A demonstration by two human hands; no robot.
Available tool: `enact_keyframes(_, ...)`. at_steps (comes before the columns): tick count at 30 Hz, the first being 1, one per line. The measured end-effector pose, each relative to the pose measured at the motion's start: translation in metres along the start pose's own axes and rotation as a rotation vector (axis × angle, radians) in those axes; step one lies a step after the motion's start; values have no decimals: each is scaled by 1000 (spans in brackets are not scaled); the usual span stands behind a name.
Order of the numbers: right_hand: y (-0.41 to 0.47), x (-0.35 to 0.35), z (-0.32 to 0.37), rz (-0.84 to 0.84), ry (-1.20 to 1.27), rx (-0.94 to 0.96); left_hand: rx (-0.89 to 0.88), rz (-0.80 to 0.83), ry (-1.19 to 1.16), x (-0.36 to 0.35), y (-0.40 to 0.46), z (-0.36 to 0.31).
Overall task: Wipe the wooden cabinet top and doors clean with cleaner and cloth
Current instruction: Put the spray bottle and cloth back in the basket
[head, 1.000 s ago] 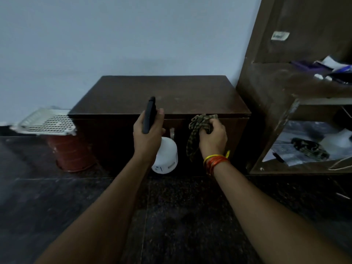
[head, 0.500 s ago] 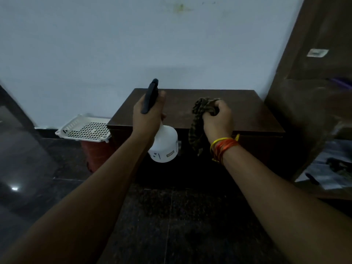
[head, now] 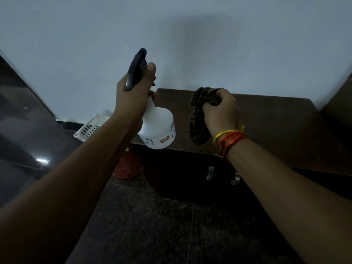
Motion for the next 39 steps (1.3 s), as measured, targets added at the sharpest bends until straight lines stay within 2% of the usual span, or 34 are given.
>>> enact_keyframes(8,-27,-53,91,98,-60,-105,99,9,90,79,76,-33)
enact_keyframes(16,-48,-113,156,171,-47,-219,188,-72,123,148,135,-43)
enact_keyframes(29,-38,-208,136,285,-79,-384,224,-146,132,190,180,16)
enact_keyframes(35,-41,-275,105,278,-99,-481,257,-115,116,217,191,81)
enact_keyframes(39,-43,-344,70,260,-156,-580,328,-99,73,240,199,158)
Point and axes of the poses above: each hand's wrist, its own y-axis towards the middle knuckle, its own x-axis out of the back of the hand, z = x × y, the point moved 6 cm from there along y, towards the middle knuckle, and after that the axes turned 14 degrees about -x, right-handed, at the moved point
